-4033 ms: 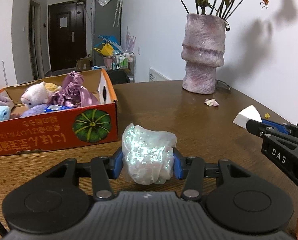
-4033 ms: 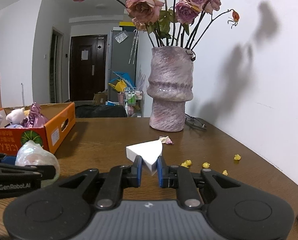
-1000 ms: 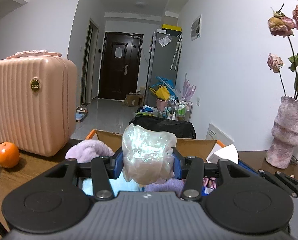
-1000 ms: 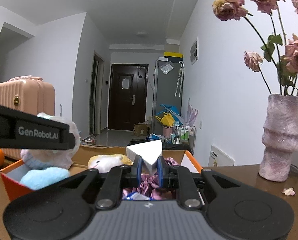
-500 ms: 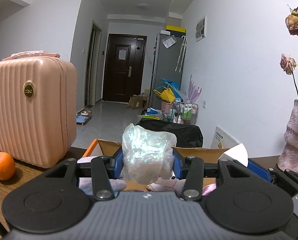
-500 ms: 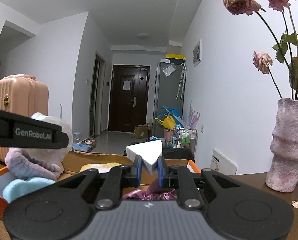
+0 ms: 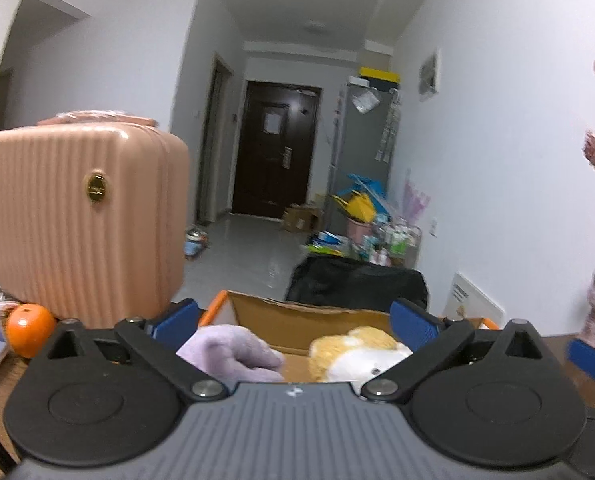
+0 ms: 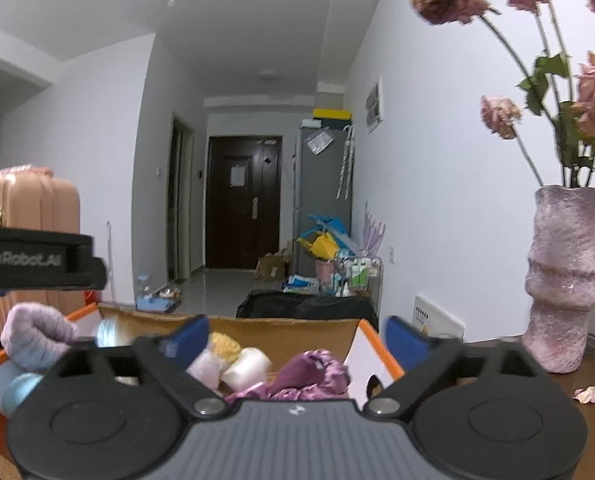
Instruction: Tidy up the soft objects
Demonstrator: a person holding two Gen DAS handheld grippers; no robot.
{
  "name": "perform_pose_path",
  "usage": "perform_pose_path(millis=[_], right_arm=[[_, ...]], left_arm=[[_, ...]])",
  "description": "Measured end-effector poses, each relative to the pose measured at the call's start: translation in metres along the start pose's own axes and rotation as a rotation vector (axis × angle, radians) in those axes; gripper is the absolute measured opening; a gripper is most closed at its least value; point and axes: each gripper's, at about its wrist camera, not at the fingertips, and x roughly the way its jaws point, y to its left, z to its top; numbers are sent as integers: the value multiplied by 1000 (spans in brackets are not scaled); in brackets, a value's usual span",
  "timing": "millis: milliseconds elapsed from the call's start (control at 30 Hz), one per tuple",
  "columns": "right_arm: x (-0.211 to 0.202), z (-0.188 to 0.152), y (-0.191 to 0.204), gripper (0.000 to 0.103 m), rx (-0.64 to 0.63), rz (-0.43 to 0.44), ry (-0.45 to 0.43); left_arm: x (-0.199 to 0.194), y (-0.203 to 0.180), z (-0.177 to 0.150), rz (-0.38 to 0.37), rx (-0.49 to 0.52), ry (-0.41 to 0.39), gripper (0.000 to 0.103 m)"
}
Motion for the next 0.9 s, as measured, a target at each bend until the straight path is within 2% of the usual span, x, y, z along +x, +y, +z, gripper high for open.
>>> perform_pose_path(millis=[467,900], right_arm=[[-17,0,-13,103,26,-30,-29],[-61,-3,-29,103,34,-47,-35]], left_arm=[[-15,12,1,-1,-17,12,103],[-66,22,-6,-23,16,-19,103]])
